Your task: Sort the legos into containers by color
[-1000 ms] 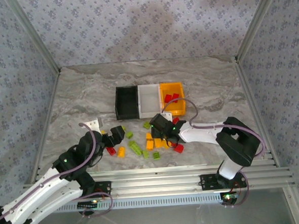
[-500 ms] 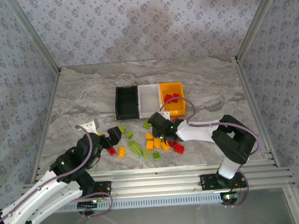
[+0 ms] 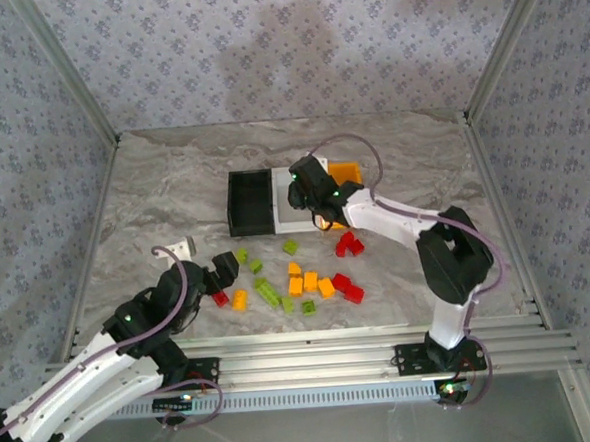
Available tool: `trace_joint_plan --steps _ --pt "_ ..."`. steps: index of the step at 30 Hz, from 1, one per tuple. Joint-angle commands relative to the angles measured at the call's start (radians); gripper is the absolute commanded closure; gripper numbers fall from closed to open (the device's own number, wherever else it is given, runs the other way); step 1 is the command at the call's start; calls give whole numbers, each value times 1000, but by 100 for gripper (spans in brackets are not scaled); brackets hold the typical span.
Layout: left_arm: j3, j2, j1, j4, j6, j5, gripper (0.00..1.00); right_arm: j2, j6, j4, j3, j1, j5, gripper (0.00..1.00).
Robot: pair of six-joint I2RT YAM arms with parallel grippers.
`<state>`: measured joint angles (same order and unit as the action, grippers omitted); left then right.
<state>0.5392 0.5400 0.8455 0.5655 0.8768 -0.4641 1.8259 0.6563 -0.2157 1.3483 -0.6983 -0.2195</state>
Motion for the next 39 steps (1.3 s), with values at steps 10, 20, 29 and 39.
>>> trace_joint_plan --steps 10,20,29,39 --pt "-2 67 -172 -41 -72 170 0 63 -89 -104 184 27 22 32" --pt "5 320 -293 -207 -182 387 8 -216 -35 32 -172 -25 25 30" --pt "91 615 -282 -303 -298 335 23 -381 38 63 -370 -38 -1 30" --pt "171 839 -267 -398 -365 264 36 -468 48 59 -420 -40 -38 30"
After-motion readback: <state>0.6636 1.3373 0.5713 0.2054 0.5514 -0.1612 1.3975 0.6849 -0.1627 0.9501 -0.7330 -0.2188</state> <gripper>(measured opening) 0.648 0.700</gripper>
